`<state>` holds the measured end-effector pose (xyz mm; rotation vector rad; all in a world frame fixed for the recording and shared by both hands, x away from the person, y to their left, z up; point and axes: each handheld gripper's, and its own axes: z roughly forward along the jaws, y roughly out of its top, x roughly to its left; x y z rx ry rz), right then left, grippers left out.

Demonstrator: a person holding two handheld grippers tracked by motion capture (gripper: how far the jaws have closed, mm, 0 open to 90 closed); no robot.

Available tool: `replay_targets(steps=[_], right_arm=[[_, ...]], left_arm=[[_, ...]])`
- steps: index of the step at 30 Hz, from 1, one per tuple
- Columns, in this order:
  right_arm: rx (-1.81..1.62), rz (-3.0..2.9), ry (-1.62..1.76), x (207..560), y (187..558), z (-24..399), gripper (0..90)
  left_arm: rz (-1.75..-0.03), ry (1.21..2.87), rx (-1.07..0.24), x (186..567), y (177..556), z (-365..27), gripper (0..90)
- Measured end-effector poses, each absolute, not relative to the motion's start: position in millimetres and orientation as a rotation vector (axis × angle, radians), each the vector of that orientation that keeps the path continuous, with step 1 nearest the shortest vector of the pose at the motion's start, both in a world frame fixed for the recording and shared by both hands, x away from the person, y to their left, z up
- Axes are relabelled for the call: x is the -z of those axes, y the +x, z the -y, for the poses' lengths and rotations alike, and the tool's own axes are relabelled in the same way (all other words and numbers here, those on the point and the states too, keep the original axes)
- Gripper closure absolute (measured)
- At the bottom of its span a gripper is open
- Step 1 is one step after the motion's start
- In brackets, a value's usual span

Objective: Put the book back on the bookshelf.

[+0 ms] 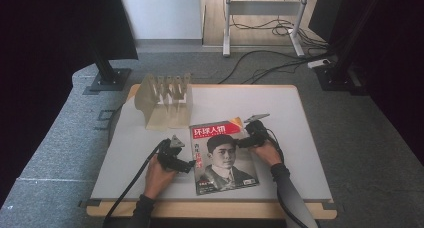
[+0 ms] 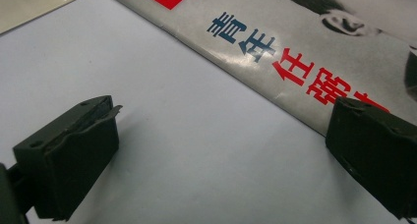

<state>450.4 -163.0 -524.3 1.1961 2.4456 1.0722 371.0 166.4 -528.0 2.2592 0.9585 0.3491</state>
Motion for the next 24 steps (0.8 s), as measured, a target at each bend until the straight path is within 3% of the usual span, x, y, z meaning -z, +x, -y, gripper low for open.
replay_targets(steps=[15,24], right_arm=[[-1.195,-2.399,1.363,522.7,450.0,166.6,26.3],[-1.176,-2.404,1.383,520.7,439.8,168.1,28.7]], left_arm=[[-0.961,2.261,-0.355,528.1,371.1,-165.6,0.0],[-0.961,2.262,-0.355,528.2,371.2,-165.5,0.0]])
